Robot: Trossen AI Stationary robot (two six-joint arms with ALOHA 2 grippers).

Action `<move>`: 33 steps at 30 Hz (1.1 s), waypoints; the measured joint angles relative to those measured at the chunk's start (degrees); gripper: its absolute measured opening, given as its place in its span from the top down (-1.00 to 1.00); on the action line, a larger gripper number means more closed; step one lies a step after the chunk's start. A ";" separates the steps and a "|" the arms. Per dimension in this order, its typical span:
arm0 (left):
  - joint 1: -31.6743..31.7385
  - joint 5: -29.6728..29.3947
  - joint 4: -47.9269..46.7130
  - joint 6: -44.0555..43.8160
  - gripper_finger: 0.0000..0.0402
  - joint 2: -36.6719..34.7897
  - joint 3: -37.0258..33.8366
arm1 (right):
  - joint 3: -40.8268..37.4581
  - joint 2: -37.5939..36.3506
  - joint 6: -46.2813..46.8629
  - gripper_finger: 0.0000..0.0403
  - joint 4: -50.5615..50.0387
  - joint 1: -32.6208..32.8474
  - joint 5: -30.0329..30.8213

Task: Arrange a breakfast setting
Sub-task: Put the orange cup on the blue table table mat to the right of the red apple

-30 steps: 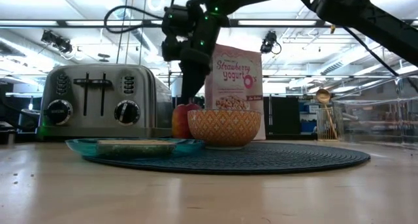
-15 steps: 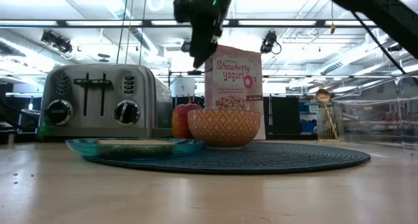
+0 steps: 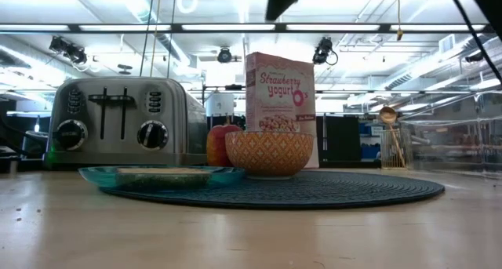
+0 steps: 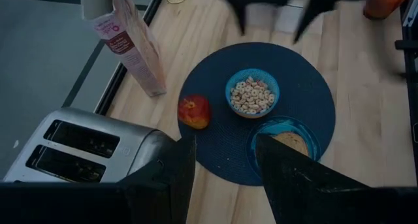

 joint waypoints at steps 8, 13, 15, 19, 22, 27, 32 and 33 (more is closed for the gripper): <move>0.00 0.00 0.00 -0.32 0.17 0.00 0.00 | 0.00 -0.73 18.66 -0.83 -3.99 13.23 3.08; 0.00 0.01 0.00 -0.64 0.17 0.00 0.00 | 0.00 -0.71 31.14 -0.83 -3.99 20.90 5.92; 0.02 0.44 0.34 -0.65 0.17 0.01 0.00 | 0.00 -0.71 36.09 -0.83 -3.99 23.57 6.87; -0.33 3.56 5.42 1.39 0.17 0.40 -0.07 | -0.05 -0.71 44.93 -0.83 -3.99 28.98 7.19; -2.45 3.54 12.43 2.92 0.17 0.96 -0.20 | -1.50 -0.71 50.93 -0.82 -4.00 32.94 7.14; -7.04 3.30 27.21 6.29 0.17 1.82 -3.96 | -4.27 -0.67 58.72 -0.79 -3.99 39.83 5.43; -10.71 3.38 46.07 11.32 0.17 2.51 -11.54 | -7.62 -0.63 67.11 -0.74 -4.00 46.41 2.58; -11.37 3.45 49.96 12.02 0.17 2.51 -13.30 | -8.54 -0.64 69.00 -0.73 -3.97 47.50 1.81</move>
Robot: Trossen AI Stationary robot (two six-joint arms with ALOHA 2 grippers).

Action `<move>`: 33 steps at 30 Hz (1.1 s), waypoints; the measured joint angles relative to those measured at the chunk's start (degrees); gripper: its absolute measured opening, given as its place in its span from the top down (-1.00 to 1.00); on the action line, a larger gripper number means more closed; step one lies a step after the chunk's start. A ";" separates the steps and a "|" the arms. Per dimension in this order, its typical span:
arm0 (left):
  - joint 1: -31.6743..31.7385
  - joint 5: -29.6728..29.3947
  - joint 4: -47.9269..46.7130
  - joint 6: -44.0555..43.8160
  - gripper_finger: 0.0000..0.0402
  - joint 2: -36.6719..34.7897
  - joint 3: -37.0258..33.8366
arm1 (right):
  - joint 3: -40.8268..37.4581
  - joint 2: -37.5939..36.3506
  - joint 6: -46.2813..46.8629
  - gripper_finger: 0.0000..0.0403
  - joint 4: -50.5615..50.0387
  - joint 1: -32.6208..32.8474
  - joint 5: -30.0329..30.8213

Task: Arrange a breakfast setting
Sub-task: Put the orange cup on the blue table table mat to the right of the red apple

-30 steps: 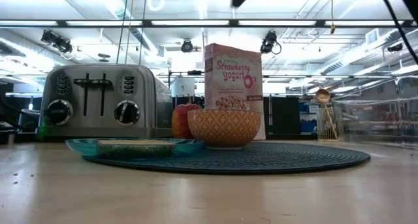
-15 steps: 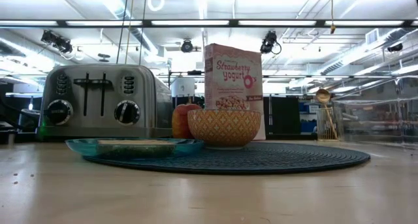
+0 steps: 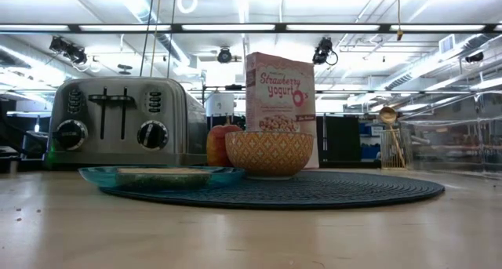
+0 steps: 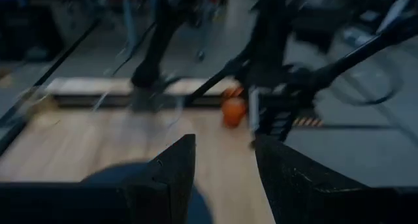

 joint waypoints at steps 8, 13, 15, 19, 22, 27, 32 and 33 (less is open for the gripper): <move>-0.87 -0.12 24.39 1.12 0.17 -0.02 -12.87 | -8.22 0.07 14.96 -0.72 -0.02 7.33 -7.52; -0.93 1.05 27.56 0.48 0.17 -0.02 -16.89 | -12.14 0.05 19.44 -0.72 -0.09 10.32 -8.56; -0.91 1.68 27.58 0.43 0.17 0.46 -17.41 | -13.62 0.04 20.05 -0.72 0.03 11.28 -8.94; -0.89 1.88 27.73 -0.89 0.17 1.37 -17.54 | -17.10 0.04 19.35 -0.72 1.92 12.04 -9.95; -0.89 1.90 27.69 -1.46 0.17 1.46 -17.54 | -19.91 0.04 17.17 -0.72 3.60 11.96 -10.03; -0.90 1.88 27.95 -4.13 0.17 1.46 -17.54 | -24.55 0.04 14.99 -0.72 6.03 11.98 -11.39; -1.77 1.90 28.51 -4.21 0.17 1.46 -17.54 | -27.71 -0.66 13.45 -0.72 8.12 12.22 -11.30; -1.78 1.90 28.55 -4.61 0.17 1.46 -17.54 | -28.29 -1.33 13.41 -0.72 8.14 12.22 -11.28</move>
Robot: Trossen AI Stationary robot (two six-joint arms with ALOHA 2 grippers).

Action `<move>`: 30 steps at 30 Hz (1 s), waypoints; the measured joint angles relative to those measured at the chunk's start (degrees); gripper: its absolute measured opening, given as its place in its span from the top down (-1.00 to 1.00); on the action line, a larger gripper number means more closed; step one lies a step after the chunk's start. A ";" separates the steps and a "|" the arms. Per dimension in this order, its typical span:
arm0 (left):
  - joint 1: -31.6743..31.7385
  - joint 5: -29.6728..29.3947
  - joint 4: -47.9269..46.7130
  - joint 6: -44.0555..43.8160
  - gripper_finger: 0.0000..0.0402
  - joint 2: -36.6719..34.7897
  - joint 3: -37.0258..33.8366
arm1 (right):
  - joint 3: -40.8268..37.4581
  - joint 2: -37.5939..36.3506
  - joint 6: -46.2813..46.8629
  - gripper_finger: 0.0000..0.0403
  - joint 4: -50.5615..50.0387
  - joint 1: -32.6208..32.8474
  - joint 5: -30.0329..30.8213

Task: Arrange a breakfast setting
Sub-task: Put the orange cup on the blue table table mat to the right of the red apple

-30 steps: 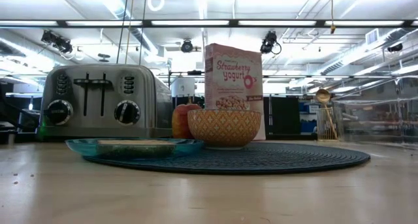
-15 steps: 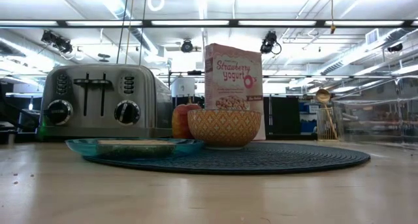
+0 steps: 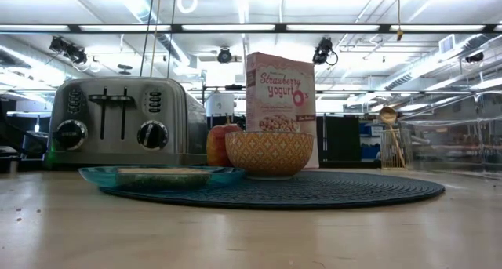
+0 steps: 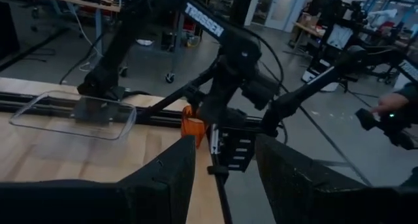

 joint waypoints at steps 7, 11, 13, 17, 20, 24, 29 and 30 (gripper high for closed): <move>0.04 -0.02 0.05 -1.07 0.17 0.00 0.00 | -5.58 -7.24 0.90 -0.72 5.85 0.54 3.13; 0.00 0.00 0.11 -1.18 0.17 0.00 0.02 | -10.73 -9.73 2.99 -0.72 14.17 0.81 2.99; 0.02 -0.02 0.05 -1.96 0.17 0.00 0.02 | -12.77 -10.04 4.00 -0.72 15.88 0.81 2.62; 0.07 -0.03 0.04 -2.14 0.17 0.00 0.02 | -14.36 -10.13 4.48 -0.71 16.26 0.81 1.70; 0.11 -0.10 0.04 -2.12 0.17 0.00 0.02 | -14.41 -10.16 4.73 -0.61 16.61 0.81 1.71; 0.11 -0.59 0.04 -2.10 0.17 0.00 0.02 | -14.41 -10.17 5.69 -0.36 16.30 0.81 1.71; 0.11 -0.68 0.04 -2.09 0.17 0.00 0.02 | -14.41 -10.17 7.15 -0.05 16.38 0.81 2.74; 0.11 -0.68 0.04 -2.09 0.17 0.00 0.02 | -14.41 -10.17 7.24 0.00 16.52 0.81 2.90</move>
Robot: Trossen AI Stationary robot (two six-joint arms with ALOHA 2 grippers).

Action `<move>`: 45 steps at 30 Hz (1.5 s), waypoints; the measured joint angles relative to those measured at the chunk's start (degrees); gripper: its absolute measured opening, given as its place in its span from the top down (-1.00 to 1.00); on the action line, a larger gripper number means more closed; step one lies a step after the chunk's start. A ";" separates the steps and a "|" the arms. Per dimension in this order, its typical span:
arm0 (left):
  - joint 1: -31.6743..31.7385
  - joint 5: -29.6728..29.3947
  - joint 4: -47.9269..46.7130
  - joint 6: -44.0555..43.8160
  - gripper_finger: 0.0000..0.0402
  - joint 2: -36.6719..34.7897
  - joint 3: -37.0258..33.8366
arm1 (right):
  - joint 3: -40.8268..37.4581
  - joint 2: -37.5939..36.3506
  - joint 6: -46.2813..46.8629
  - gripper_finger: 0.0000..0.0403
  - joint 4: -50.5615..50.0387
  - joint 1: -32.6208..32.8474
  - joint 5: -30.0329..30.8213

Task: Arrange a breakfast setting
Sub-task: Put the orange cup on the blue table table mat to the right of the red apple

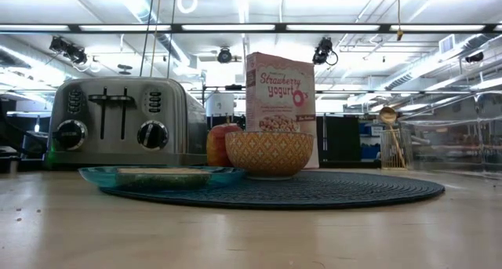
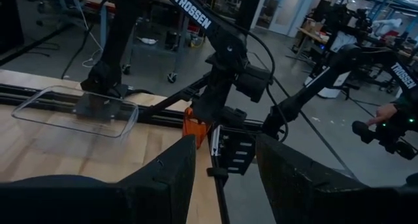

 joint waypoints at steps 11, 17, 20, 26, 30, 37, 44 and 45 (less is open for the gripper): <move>0.00 0.00 -0.02 0.03 0.17 -0.02 0.00 | -2.56 -0.04 0.67 0.28 5.28 -0.09 -2.72; 0.00 0.00 -0.20 0.10 0.17 -0.07 0.02 | -2.58 -0.04 1.60 0.38 5.16 -0.11 -4.26; 0.00 0.00 -0.22 0.53 0.17 -0.07 0.02 | -2.58 -0.04 2.15 0.41 5.14 -0.11 -4.75; 0.00 0.00 -0.22 0.63 0.17 -0.07 0.02 | -2.51 -0.04 2.58 0.51 5.03 -0.39 -6.22; 0.00 0.00 -0.22 0.62 0.17 -0.07 0.02 | -1.45 -0.04 2.27 0.55 4.57 -0.81 -5.81; -0.02 0.00 -0.22 0.60 0.17 -0.07 0.02 | -0.42 -0.04 1.88 0.55 2.64 -1.01 -5.13; -0.11 0.00 -0.35 0.58 0.17 -0.07 0.04 | -0.42 -0.04 3.01 0.61 2.65 -1.27 -4.26; -0.11 0.02 -0.41 0.58 0.17 -0.07 0.04 | -0.42 -0.04 3.33 0.63 2.62 -1.27 -4.24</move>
